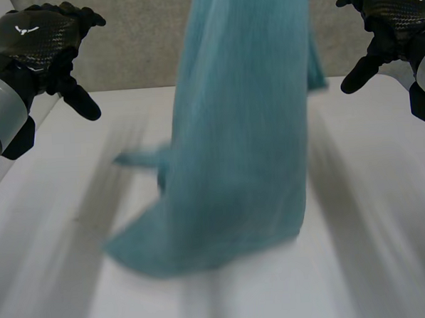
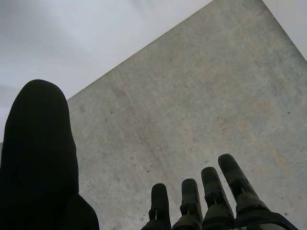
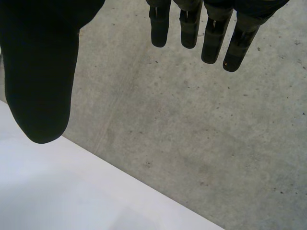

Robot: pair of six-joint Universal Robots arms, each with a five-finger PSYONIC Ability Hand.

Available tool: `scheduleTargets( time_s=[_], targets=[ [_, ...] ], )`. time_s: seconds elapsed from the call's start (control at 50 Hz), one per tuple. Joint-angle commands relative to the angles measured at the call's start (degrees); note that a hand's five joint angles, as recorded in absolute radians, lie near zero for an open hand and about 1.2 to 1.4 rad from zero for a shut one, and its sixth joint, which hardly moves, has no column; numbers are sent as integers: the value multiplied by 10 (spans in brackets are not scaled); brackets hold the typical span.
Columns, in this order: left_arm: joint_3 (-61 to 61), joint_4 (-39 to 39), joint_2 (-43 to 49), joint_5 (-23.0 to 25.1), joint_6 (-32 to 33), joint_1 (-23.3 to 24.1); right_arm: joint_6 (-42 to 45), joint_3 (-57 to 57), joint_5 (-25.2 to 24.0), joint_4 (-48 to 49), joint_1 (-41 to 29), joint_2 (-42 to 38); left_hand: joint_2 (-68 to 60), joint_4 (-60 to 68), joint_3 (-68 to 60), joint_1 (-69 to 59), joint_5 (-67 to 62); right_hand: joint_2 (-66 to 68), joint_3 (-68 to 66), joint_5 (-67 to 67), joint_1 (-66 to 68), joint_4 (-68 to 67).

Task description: Fold the laundry

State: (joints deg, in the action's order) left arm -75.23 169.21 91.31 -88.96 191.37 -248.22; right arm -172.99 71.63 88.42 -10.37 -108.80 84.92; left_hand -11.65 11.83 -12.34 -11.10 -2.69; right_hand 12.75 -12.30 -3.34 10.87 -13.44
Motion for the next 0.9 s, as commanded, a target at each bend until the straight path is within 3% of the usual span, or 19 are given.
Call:
scheduleTargets(
  time_s=[0.02, 0.34, 0.52, 0.58, 0.72, 0.9],
  targets=[
    [1, 0, 5, 0, 0, 0, 12, 0, -1, 1, 2, -4, 16, -18, 23, 11, 26, -28, 23, 33, -9, 34],
    [1, 0, 6, 0, 1, 0, 35, 2, -3, 0, 1, -9, 13, -14, 20, 7, 23, -28, 23, 33, -9, 34],
    [1, -2, 21, 3, 4, 0, 156, 20, -75, -51, -11, -35, 4, -6, 11, -1, 15, -28, 23, 33, -9, 34],
    [2, -4, 31, 4, 11, 0, 200, 21, -112, -93, -53, -61, -2, 1, 4, -8, 8, -28, 23, 33, -9, 34],
    [-15, -68, 65, 5, 49, 10, 230, 47, -161, -157, -82, -90, -6, 4, 1, -11, 5, 12, -16, -6, 31, -5],
    [-105, -63, 96, 77, 39, 73, 242, 117, -144, -122, -67, -140, -6, 4, 1, -11, 5, 44, -48, -38, 63, -37]
  ],
)
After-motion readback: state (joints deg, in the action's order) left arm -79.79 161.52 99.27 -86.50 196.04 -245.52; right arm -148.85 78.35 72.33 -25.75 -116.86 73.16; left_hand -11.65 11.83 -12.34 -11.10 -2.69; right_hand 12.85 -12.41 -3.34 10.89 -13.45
